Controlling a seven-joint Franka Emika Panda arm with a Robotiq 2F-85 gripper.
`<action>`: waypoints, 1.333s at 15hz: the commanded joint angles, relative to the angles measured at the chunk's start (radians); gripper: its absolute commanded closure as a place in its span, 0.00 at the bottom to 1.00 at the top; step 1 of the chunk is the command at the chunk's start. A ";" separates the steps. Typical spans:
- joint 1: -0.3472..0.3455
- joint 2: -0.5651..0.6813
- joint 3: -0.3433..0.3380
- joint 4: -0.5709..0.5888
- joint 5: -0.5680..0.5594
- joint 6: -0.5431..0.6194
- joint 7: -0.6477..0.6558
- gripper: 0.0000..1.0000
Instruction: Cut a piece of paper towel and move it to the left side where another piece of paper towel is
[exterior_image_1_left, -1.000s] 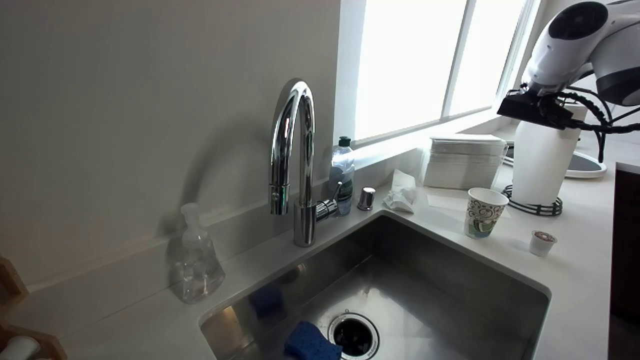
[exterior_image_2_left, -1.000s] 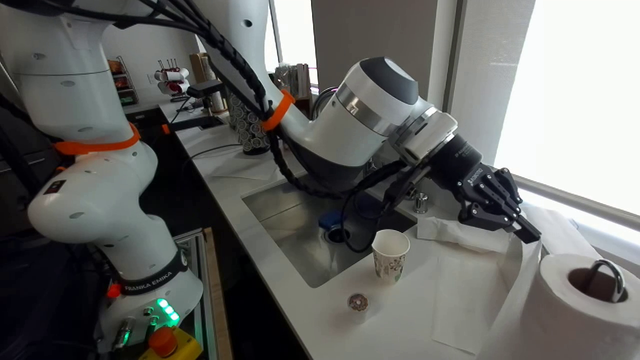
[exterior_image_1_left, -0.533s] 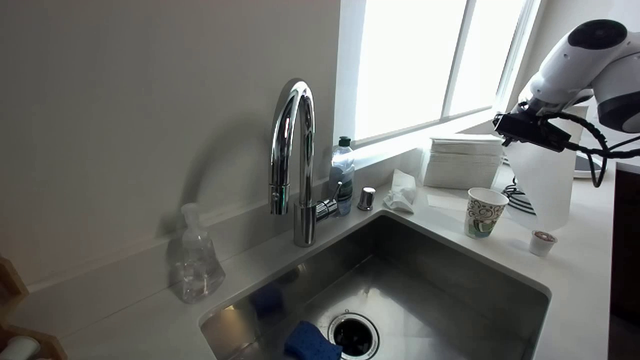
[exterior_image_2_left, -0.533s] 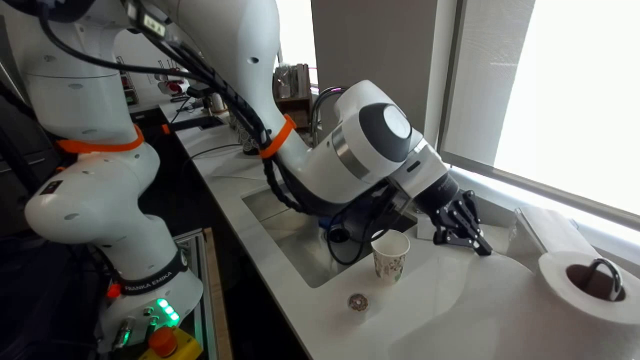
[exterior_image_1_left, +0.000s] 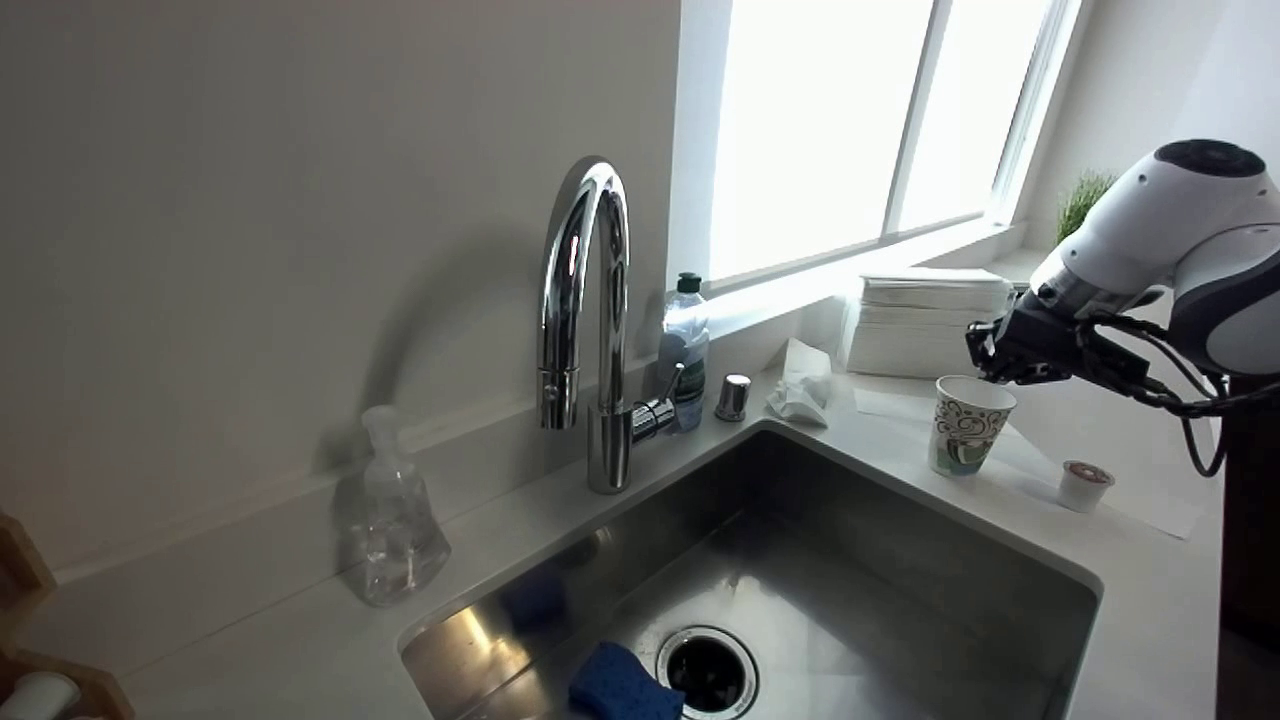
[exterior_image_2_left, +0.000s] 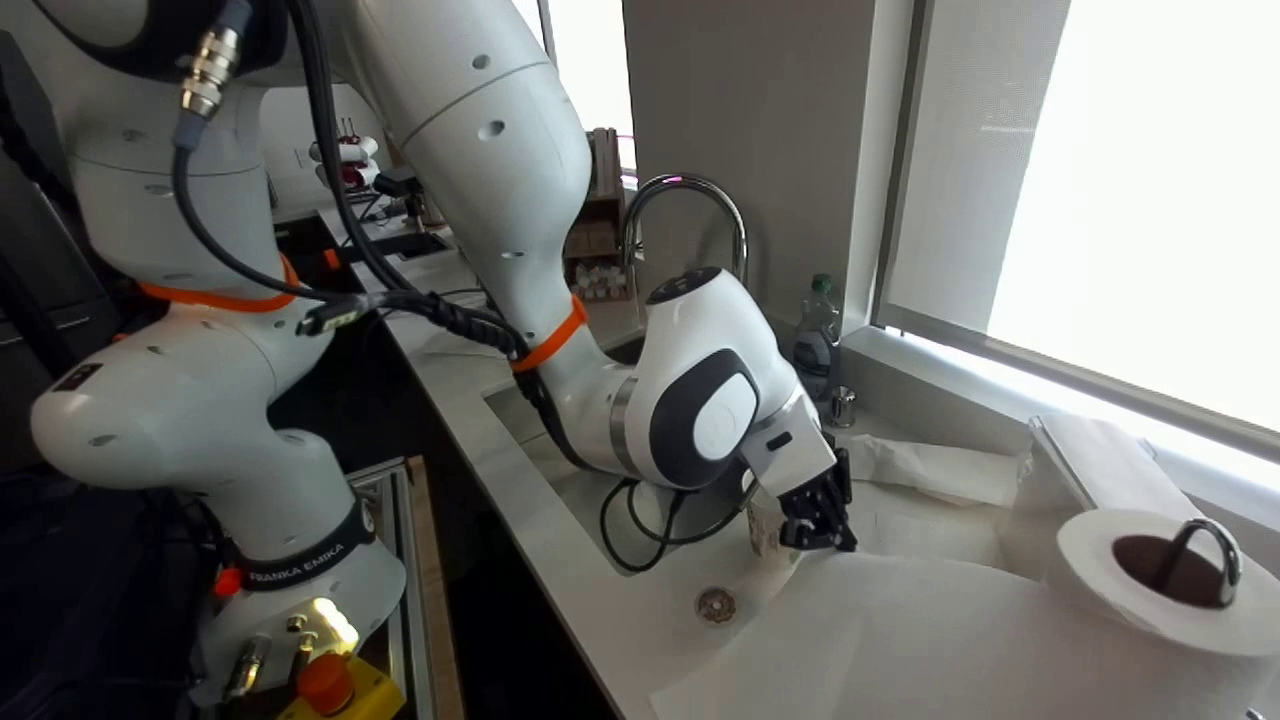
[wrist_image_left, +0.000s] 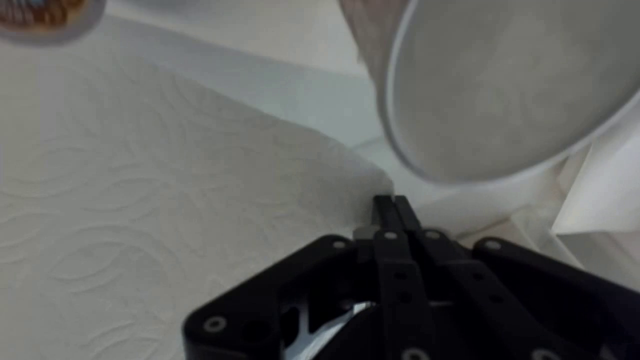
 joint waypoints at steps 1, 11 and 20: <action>-0.192 -0.011 0.209 -0.040 0.113 0.008 -0.095 1.00; -0.230 -0.202 0.208 0.051 0.323 -0.311 -0.260 1.00; -0.234 -0.350 0.203 0.077 0.363 -0.294 -0.251 1.00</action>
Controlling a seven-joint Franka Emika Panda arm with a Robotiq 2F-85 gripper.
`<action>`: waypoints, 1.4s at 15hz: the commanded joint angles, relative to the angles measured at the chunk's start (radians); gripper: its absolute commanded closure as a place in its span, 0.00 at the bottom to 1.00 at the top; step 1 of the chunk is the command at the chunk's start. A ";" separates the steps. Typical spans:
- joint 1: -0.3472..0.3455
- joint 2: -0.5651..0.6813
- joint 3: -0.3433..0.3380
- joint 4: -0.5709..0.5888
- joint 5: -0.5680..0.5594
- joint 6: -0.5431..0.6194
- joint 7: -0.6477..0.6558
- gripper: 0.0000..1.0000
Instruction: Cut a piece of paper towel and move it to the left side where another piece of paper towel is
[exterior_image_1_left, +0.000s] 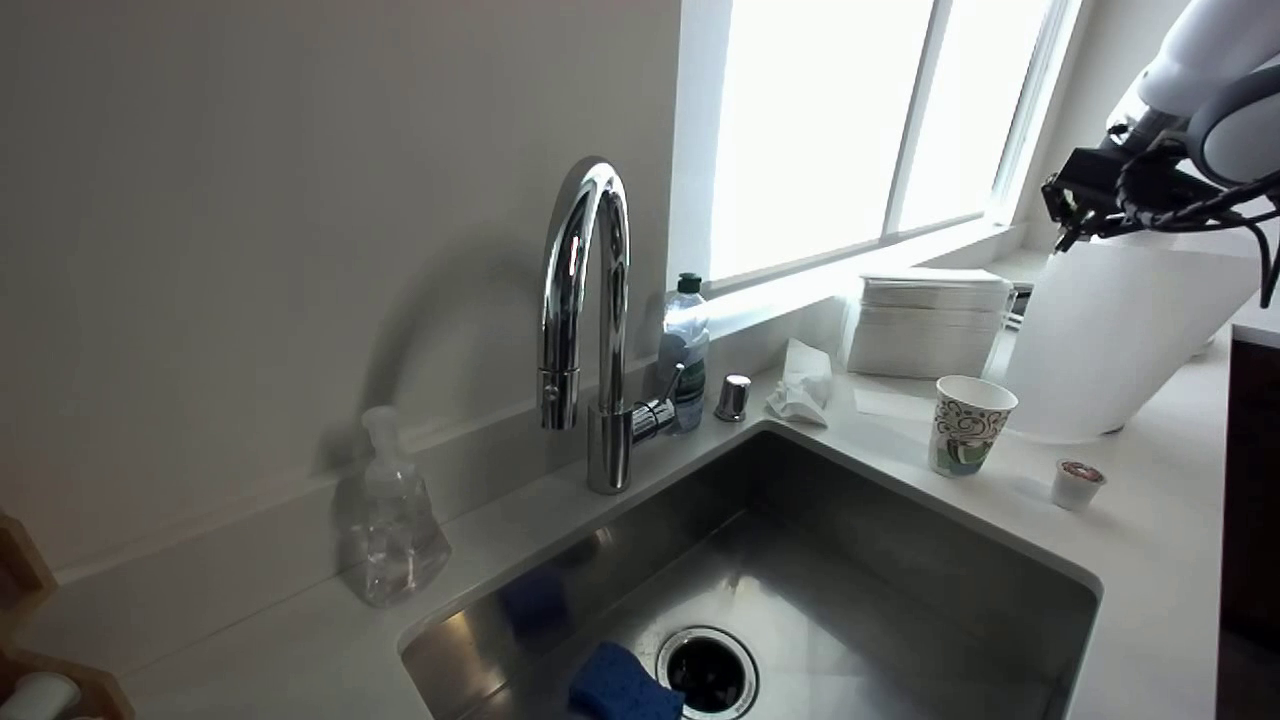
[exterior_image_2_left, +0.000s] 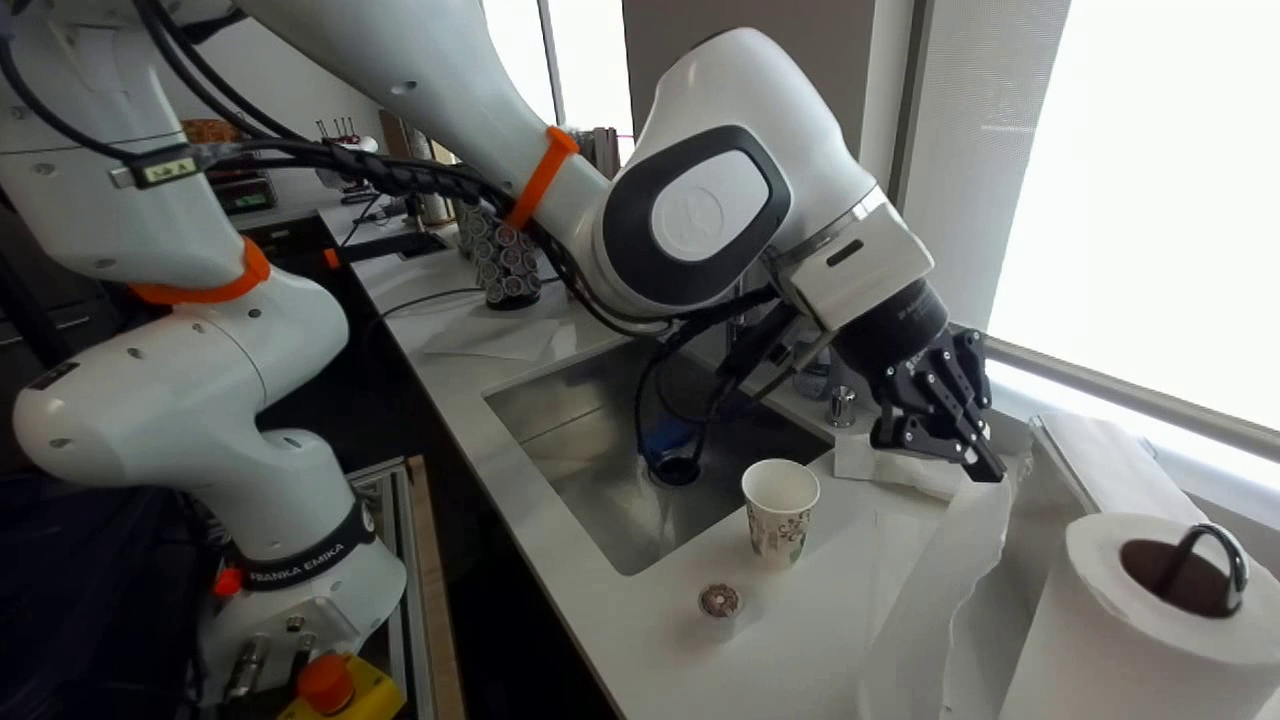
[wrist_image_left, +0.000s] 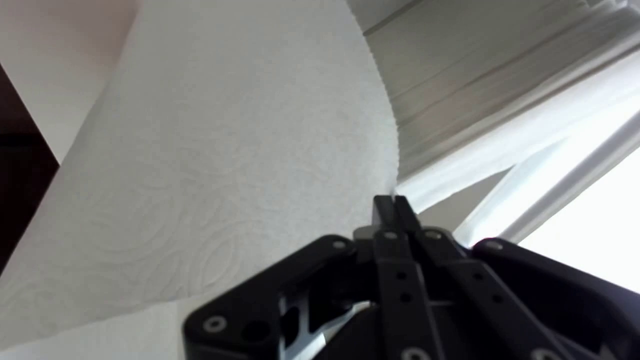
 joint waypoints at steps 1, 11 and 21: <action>0.000 -0.051 -0.002 -0.010 0.037 0.048 -0.005 1.00; 0.088 -0.090 0.011 -0.004 0.323 0.032 -0.137 1.00; 0.329 -0.093 -0.077 0.043 0.658 -0.094 -0.373 1.00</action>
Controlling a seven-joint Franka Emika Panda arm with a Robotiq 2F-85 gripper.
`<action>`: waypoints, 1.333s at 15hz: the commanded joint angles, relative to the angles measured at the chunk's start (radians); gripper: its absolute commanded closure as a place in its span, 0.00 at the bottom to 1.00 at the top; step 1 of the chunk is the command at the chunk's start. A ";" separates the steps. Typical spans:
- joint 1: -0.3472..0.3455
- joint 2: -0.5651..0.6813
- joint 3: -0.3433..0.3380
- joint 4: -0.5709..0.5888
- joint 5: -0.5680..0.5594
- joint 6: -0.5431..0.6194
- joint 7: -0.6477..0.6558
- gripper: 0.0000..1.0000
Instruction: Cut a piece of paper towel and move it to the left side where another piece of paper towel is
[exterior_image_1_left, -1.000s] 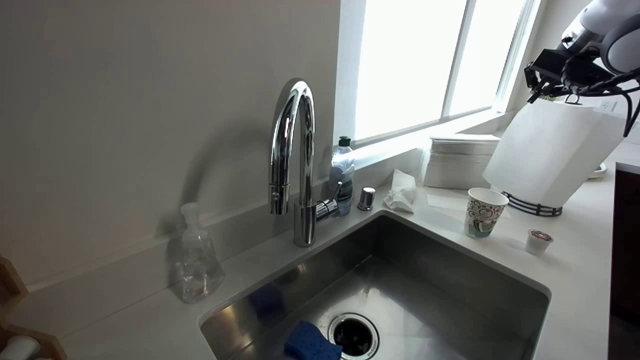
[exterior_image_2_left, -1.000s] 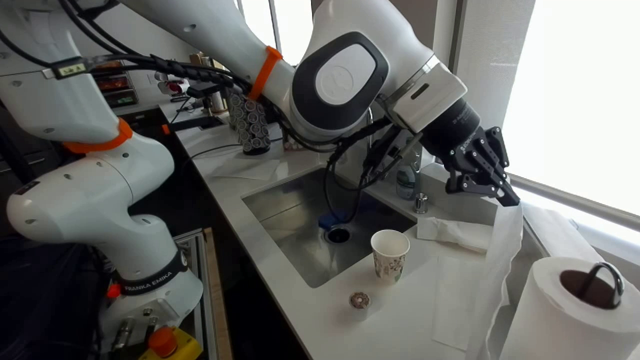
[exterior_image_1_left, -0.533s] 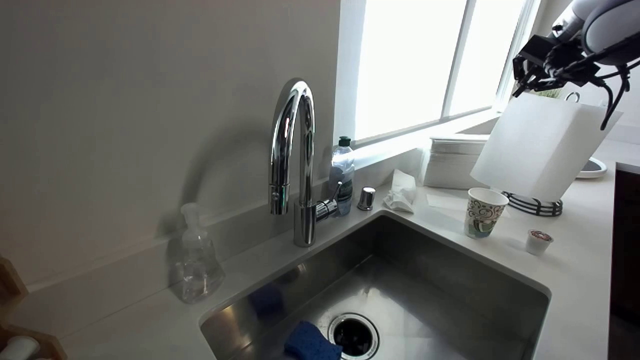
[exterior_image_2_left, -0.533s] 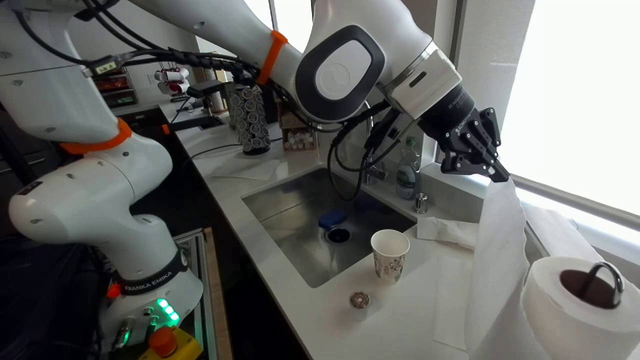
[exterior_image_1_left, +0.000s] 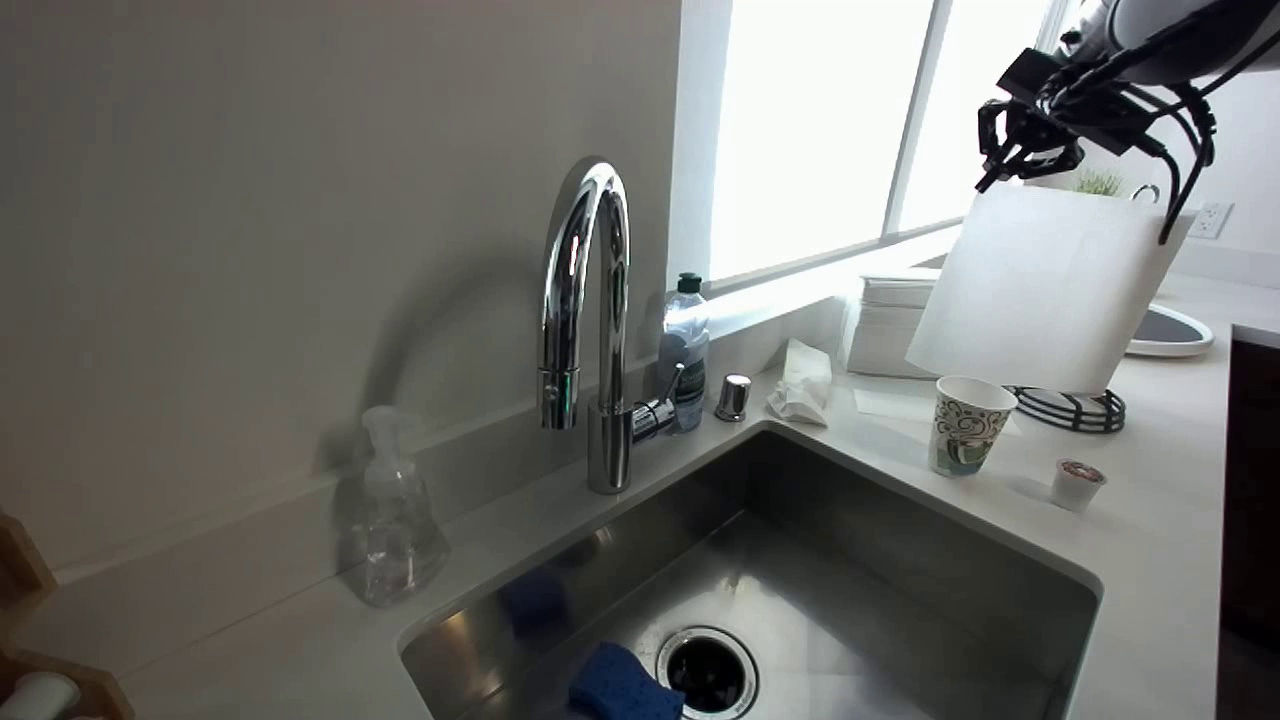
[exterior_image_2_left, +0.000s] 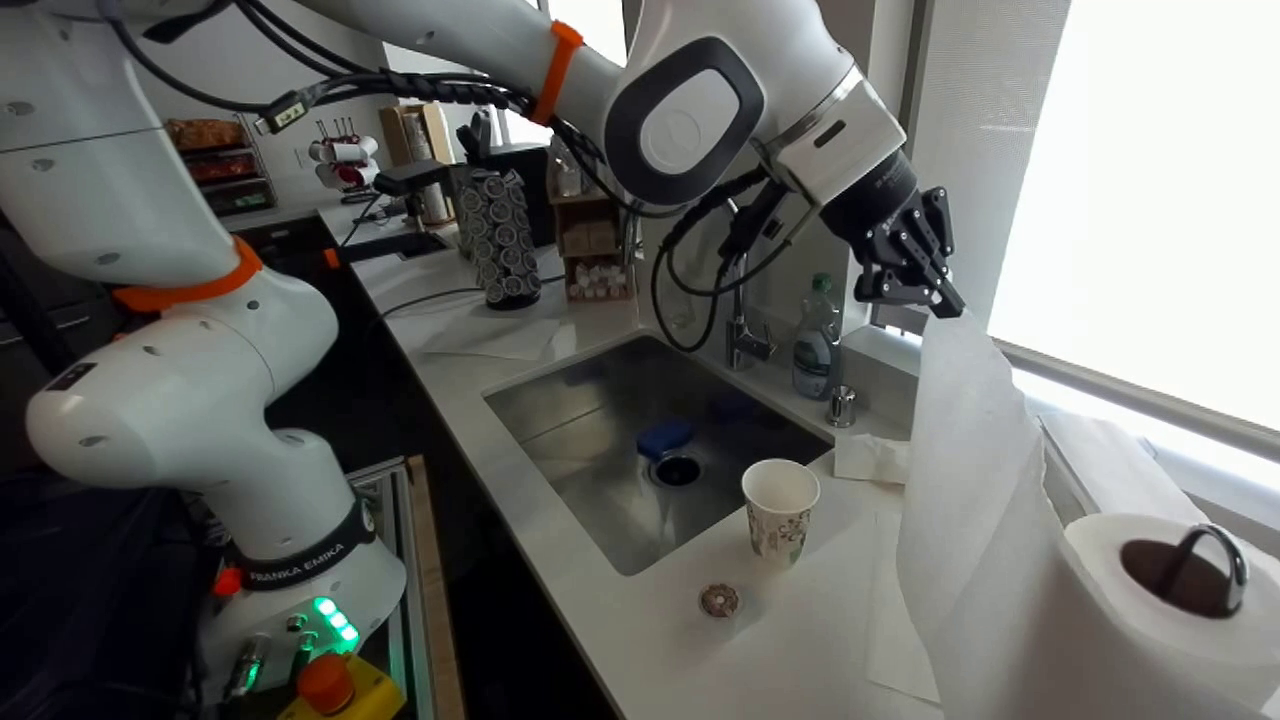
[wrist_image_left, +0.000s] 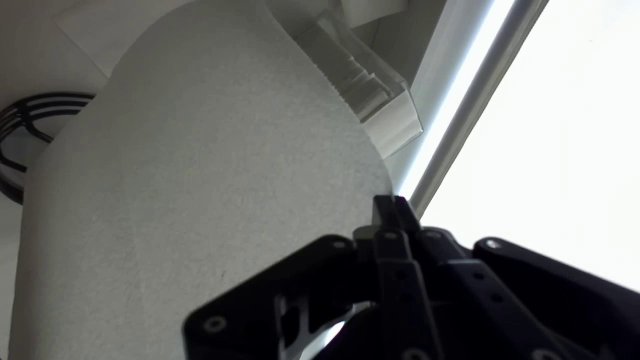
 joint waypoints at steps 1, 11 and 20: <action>0.175 -0.012 -0.128 0.013 0.180 -0.077 -0.154 1.00; 0.323 -0.023 -0.255 0.038 0.281 -0.291 -0.334 1.00; 0.316 -0.010 -0.273 0.031 0.203 -0.279 -0.292 1.00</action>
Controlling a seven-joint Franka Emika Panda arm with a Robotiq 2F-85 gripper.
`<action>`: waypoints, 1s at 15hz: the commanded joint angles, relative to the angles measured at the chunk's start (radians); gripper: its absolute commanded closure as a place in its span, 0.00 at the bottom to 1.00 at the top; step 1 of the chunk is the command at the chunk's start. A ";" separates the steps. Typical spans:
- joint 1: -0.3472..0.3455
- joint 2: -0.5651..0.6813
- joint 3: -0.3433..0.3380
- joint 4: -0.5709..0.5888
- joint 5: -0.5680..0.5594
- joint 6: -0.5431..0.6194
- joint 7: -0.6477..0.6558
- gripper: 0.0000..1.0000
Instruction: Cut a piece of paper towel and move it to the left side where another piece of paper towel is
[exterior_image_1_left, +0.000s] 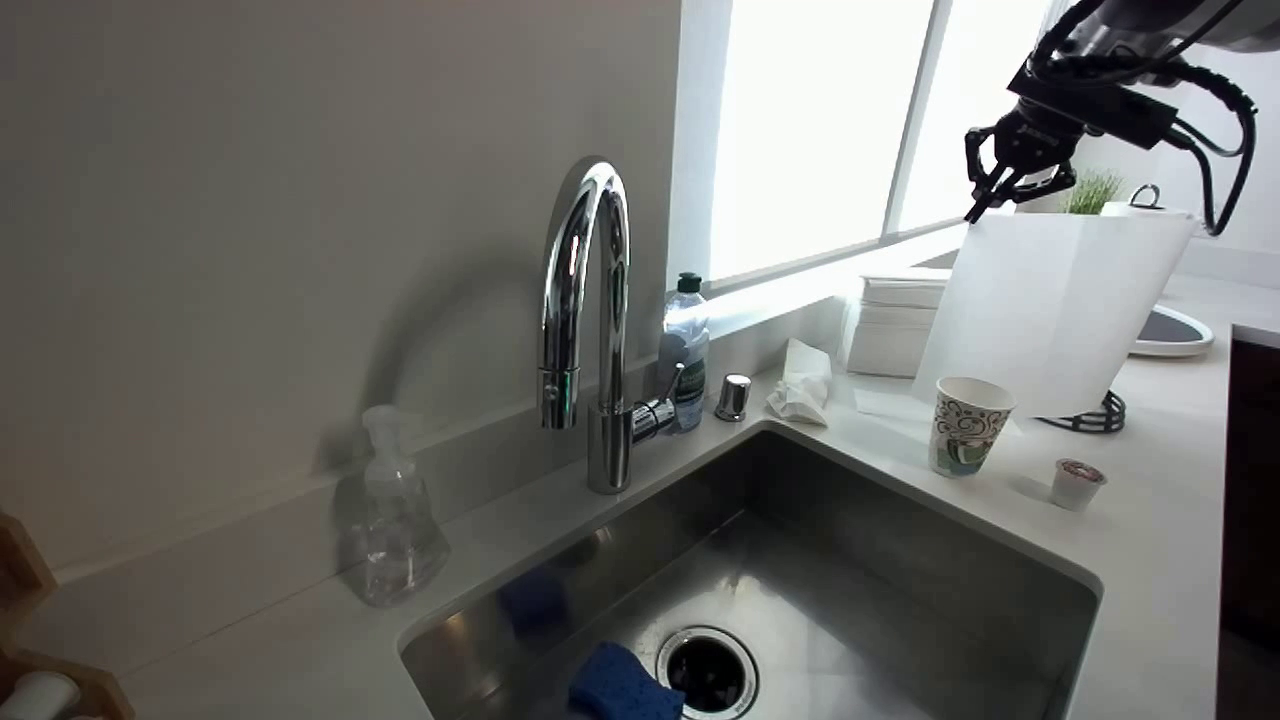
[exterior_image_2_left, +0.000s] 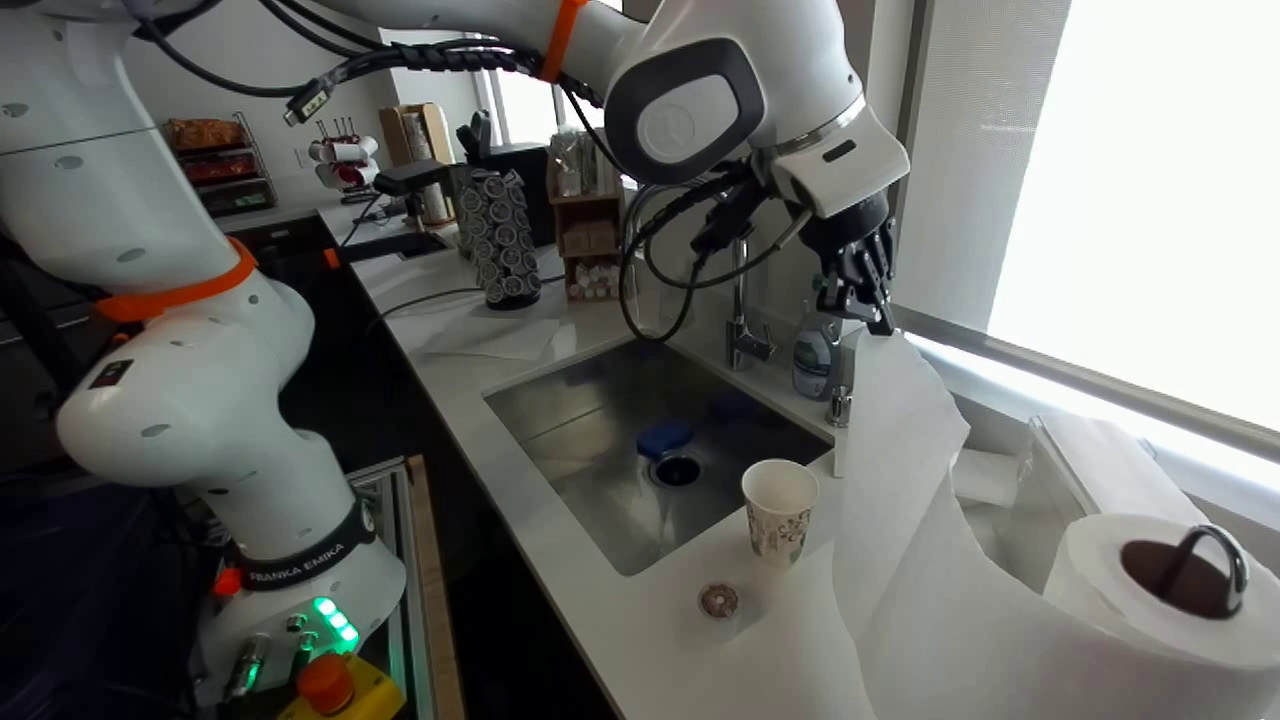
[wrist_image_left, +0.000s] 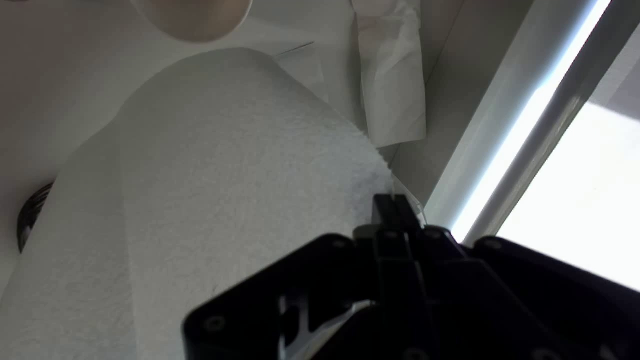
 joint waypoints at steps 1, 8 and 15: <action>0.009 -0.001 -0.015 0.001 -0.063 -0.013 0.034 1.00; -0.018 -0.055 -0.007 -0.010 -0.290 -0.063 0.210 0.44; -0.082 -0.050 -0.009 0.039 -0.568 -0.257 0.645 0.00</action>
